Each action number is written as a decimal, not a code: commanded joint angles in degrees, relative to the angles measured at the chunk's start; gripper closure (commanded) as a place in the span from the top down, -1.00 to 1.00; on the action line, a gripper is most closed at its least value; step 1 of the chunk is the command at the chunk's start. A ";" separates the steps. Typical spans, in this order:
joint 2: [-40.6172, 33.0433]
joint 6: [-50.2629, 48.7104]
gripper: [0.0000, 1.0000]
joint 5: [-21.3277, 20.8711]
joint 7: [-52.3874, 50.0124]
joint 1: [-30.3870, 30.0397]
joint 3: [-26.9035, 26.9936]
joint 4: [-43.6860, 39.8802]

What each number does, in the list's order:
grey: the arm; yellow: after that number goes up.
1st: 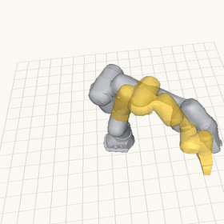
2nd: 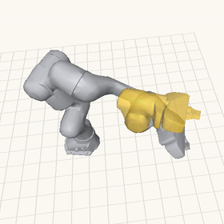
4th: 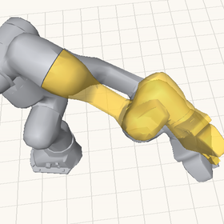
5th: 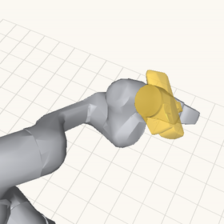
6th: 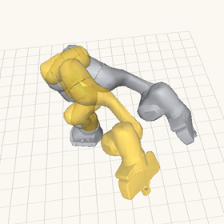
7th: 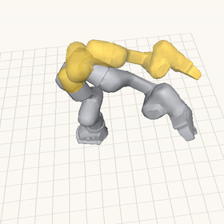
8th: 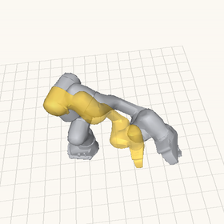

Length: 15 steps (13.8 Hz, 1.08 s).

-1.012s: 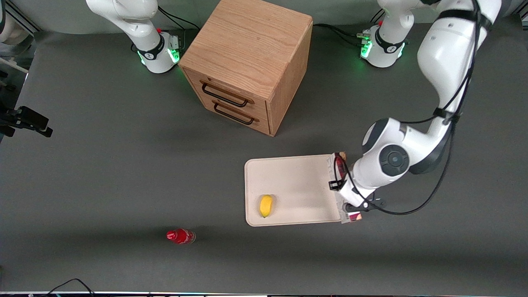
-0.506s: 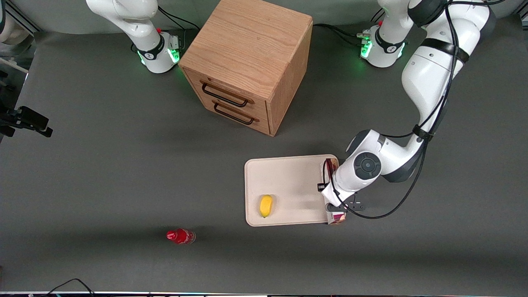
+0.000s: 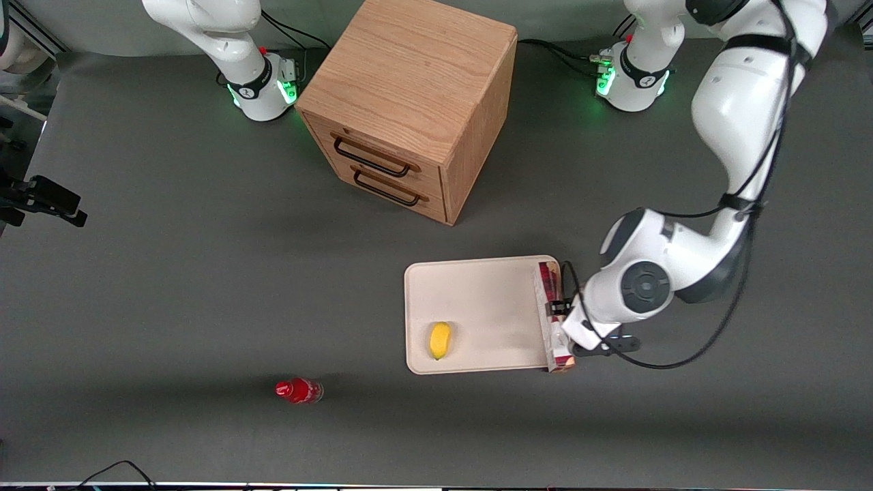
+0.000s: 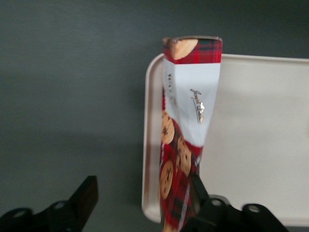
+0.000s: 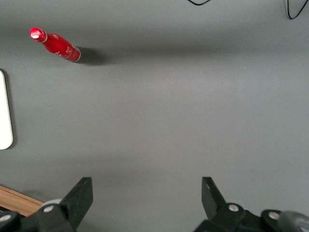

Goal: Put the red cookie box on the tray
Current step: 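Open the left gripper and withdraw it away from the tray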

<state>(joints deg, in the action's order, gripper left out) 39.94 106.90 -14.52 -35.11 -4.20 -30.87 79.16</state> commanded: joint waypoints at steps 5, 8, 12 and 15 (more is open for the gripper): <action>-13.29 -26.19 1.00 3.87 11.96 -5.89 0.37 -11.82; -17.86 -37.69 1.00 6.25 23.82 -9.94 3.16 -16.66; -31.11 -39.59 1.00 9.68 36.50 -7.77 15.63 -6.43; -39.91 -36.08 1.00 12.22 36.78 -0.92 24.25 3.78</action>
<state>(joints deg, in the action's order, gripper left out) 8.09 66.75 -4.03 0.75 -9.98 -12.05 72.31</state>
